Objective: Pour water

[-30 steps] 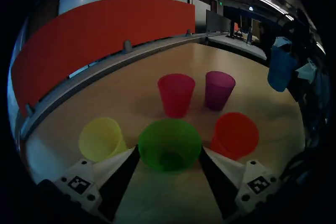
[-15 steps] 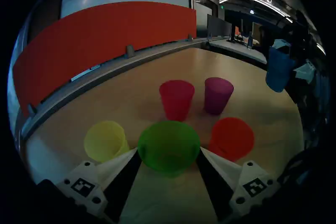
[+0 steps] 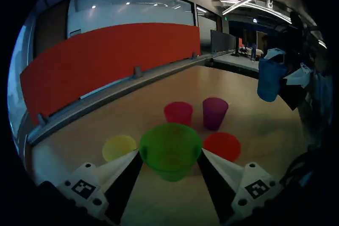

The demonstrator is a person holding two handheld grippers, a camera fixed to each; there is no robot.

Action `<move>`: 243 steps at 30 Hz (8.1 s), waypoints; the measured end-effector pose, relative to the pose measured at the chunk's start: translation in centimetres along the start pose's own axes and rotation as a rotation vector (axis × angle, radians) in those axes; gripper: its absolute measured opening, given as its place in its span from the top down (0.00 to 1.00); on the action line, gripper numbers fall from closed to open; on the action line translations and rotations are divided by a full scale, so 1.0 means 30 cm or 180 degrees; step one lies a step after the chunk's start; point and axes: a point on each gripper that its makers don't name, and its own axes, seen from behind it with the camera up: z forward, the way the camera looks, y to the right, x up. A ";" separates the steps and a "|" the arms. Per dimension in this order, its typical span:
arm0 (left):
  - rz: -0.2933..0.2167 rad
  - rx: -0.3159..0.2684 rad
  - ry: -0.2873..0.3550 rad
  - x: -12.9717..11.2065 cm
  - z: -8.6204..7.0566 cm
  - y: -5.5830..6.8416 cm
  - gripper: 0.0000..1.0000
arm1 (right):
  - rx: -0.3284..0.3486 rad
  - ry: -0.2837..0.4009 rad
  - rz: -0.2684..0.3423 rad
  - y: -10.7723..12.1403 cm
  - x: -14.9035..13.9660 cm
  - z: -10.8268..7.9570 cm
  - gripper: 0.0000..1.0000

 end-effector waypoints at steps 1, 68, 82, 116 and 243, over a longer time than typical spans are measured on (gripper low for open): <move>-0.0005 0.0005 0.0032 0.010 -0.011 0.003 0.14 | 0.0002 0.0005 -0.0002 -0.001 0.005 0.002 0.09; -0.0118 -0.0033 0.0992 0.284 -0.389 0.208 0.14 | 0.0185 0.0641 -0.0204 -0.044 0.297 0.154 0.09; -0.0109 -0.0071 0.1018 0.292 -0.404 0.249 0.14 | 0.0222 0.0818 -0.0478 -0.045 0.446 0.154 0.09; -0.0131 -0.0217 0.1038 0.314 -0.371 0.296 0.14 | 0.0101 0.0979 -0.2095 -0.147 0.709 0.173 0.09; -0.0037 -0.0335 0.1152 0.395 -0.356 0.351 0.14 | -0.0733 0.0968 -0.4821 -0.173 0.946 0.190 0.09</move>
